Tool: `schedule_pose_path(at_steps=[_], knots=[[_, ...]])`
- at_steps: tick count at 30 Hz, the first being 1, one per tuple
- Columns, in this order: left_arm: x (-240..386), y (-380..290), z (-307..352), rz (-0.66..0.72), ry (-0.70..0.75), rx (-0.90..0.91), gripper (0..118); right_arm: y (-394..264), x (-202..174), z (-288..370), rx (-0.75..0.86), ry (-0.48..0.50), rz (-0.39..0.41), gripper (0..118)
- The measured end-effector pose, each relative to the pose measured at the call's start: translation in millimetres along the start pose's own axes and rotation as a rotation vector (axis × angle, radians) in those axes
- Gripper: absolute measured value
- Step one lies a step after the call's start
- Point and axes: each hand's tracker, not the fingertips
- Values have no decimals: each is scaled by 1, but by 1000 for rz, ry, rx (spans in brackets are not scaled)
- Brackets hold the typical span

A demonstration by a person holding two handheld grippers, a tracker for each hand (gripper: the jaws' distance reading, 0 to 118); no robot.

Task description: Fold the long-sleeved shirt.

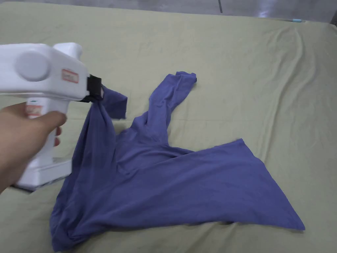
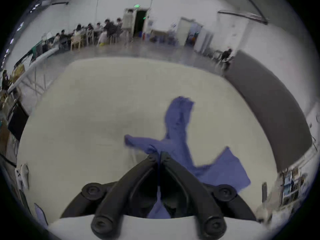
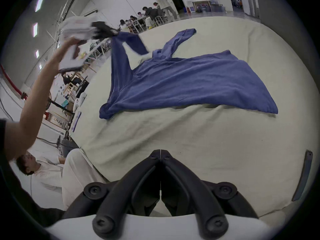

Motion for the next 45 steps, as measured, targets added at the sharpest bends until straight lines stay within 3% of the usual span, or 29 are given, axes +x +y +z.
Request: schedule_pose_path(at_steps=[5, 8, 12, 15, 19, 24, 31, 40, 41, 42, 43, 44, 45], knots=[[23, -71, 108, -61, -70, -13, 0, 1, 3, 7, 15, -25, -4, 2], [36, -129, 140, -74, -80, -114, 0, 1, 6, 12, 23, -32, -31, 2], [53, -207, 148, -62, -26, -311, 0, 0, 5, 15, 20, -46, -50, 2], [52, -262, 130, 34, -64, -473, 0, -3, 2, 16, 11, -59, -35, 2], [58, -319, 100, 62, -59, -611, 0, -7, -3, 16, -1, -61, -22, 2], [61, -340, 80, 77, -27, -634, 0, -9, -8, 13, -20, -69, -4, 2], [64, -336, 112, 21, -36, -640, 0, -9, -3, 12, -30, -74, -15, 2], [71, -344, 99, -8, -22, -691, 0, -8, -2, 8, -34, -61, -23, 2], [71, -344, 97, 33, -40, -677, 4, -9, -2, 9, -34, -60, -21, 2], [71, -343, 97, 76, -51, -663, 31, -9, -2, 8, -36, -62, -21, 2], [71, -340, 99, 87, -51, -646, 90, -10, -1, 8, -38, -61, -21, 2], [73, -334, 101, 101, -77, -639, 118, -10, 0, 8, -40, -61, -23, 2], [73, -330, 115, 124, -108, -575, 118, -11, 1, 7, -39, -62, -27, 2]])
